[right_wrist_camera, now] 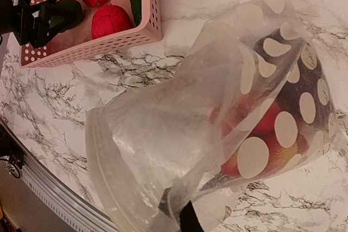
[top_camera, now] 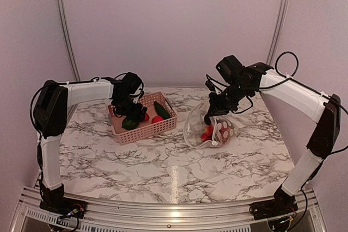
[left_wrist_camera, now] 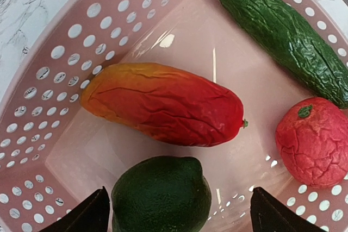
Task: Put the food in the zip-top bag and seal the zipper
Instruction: Adjust the fake vegetable in the bin, then pick up the fake vegetable from the bin.
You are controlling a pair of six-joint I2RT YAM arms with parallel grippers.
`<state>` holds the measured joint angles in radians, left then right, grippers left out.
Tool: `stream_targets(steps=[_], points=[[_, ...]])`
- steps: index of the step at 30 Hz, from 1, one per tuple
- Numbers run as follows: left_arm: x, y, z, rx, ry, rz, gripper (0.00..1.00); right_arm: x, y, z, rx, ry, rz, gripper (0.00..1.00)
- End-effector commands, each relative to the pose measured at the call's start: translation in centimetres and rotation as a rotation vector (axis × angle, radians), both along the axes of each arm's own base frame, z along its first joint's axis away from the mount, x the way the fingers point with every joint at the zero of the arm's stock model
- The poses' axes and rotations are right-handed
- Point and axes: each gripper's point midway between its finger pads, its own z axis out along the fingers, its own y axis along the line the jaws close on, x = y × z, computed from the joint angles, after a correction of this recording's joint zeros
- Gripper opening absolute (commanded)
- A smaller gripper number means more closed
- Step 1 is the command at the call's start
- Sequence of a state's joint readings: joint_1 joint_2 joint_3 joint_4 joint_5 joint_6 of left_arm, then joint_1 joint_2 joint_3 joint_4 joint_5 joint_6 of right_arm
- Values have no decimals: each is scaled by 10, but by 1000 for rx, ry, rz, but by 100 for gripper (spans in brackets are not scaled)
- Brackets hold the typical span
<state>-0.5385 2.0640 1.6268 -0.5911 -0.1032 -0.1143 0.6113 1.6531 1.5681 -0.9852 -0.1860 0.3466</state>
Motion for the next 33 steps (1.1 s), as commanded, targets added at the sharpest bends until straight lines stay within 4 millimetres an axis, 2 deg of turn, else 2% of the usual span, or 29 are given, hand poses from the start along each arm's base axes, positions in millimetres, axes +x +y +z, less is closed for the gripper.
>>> stream_targets(steps=[1,13,16,19,25,30,33], points=[[-7,14,-18,86,86,31,90,0,5,7,22,-19,7,0],[-15,35,-26,217,110,3,77,0,7,5,29,-10,8,0],[-16,39,-23,228,102,26,76,0,8,3,33,-6,8,0],[-17,38,-18,219,98,30,69,0,10,4,38,-6,11,0],[-14,30,10,150,55,40,60,1,10,9,40,-16,13,0],[-10,19,52,50,-14,75,57,-1,8,15,46,-18,7,0],[-10,5,80,-36,-65,83,55,-4,8,21,54,-20,4,0]])
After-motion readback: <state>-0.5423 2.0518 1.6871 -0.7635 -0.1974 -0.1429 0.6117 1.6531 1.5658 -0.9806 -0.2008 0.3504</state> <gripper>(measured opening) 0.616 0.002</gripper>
